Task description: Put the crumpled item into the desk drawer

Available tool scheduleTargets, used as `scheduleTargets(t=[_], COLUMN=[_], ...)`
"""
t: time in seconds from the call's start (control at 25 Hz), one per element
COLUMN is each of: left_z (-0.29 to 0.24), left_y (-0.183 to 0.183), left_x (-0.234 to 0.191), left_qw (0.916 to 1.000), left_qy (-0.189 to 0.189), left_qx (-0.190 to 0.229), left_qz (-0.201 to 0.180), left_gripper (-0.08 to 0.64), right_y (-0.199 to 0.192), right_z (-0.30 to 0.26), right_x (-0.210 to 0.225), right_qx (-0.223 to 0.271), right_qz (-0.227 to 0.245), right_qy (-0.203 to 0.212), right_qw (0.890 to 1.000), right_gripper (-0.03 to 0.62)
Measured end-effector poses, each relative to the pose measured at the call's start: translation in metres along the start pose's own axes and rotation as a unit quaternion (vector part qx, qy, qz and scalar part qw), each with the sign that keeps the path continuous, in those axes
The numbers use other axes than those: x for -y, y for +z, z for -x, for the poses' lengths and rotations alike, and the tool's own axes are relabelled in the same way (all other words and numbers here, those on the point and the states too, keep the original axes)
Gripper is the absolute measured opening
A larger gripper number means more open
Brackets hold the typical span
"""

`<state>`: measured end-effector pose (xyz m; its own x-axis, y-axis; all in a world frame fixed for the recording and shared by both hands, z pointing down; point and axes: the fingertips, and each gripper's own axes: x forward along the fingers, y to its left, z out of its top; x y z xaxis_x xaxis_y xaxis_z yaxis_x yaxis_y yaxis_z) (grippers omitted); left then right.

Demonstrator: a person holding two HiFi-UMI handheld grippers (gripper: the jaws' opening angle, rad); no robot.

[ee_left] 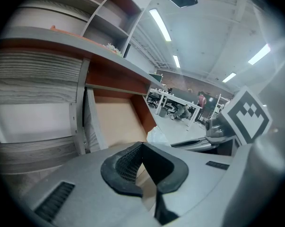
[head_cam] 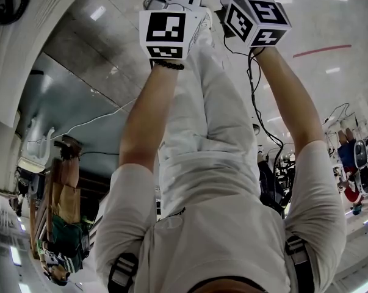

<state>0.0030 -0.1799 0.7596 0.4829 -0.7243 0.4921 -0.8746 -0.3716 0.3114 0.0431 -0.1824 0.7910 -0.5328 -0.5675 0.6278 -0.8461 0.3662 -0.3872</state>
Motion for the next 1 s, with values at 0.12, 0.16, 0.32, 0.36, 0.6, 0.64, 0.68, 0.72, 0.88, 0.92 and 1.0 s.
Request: scheduleTargets(t=[0.12,0.16,0.32,0.36,0.6,0.64,0.68,0.72,0.88,0.92,1.0], left_z=[0.0005,0.0,-0.0008,-0.0008,-0.0004,-0.0004,-0.0004,-0.0004,0.0007,0.0007,0.0001], left_y=[0.0003,0.0011,0.0041,0.0042,0.0005,0.0002,0.0002,0.0003,-0.0013,-0.0017,-0.0008], left_x=[-0.0006,-0.0003,0.0001,0.0006,-0.0043,-0.005,-0.0053,-0.0054,-0.006,-0.0059,-0.0048], left_qw=[1.0,1.0,1.0,1.0,1.0,1.0,1.0,1.0,1.0,1.0,1.0], left_qy=[-0.002,-0.003,-0.005,-0.005,-0.003,-0.003,-0.003,-0.004,-0.004,-0.004,-0.007], left_qx=[0.0,0.001,0.002,0.002,0.001,0.0,0.0,0.0,-0.001,-0.001,0.0], left_qz=[0.001,0.001,0.0,0.0,0.002,0.003,0.003,0.004,0.005,0.005,0.004], left_gripper=[0.002,0.002,0.002,0.002,0.002,0.002,0.002,0.002,0.002,0.002,0.002], right_y=[0.0001,0.0007,0.0018,0.0017,-0.0023,-0.0025,-0.0024,-0.0022,-0.0035,-0.0041,-0.0035], right_z=[-0.0008,-0.001,-0.0017,-0.0014,-0.0042,-0.0044,-0.0043,-0.0039,-0.0034,-0.0037,-0.0044], right_x=[-0.0012,-0.0008,0.0002,0.0002,0.0014,0.002,0.0025,0.003,0.003,0.003,0.0028], right_qx=[-0.003,-0.003,-0.002,-0.002,-0.004,-0.004,-0.003,-0.003,-0.004,-0.004,-0.004], right_qz=[0.005,0.005,0.001,0.0,-0.004,-0.005,-0.005,-0.005,-0.005,-0.006,-0.007], right_qy=[0.002,0.001,-0.002,-0.002,-0.004,-0.005,-0.007,-0.008,-0.01,-0.01,-0.01], right_qw=[1.0,1.0,1.0,1.0,1.0,1.0,1.0,1.0,1.0,1.0,1.0], right_gripper=[0.104,0.104,0.104,0.104,0.106,0.106,0.104,0.106,0.106,0.106,0.106])
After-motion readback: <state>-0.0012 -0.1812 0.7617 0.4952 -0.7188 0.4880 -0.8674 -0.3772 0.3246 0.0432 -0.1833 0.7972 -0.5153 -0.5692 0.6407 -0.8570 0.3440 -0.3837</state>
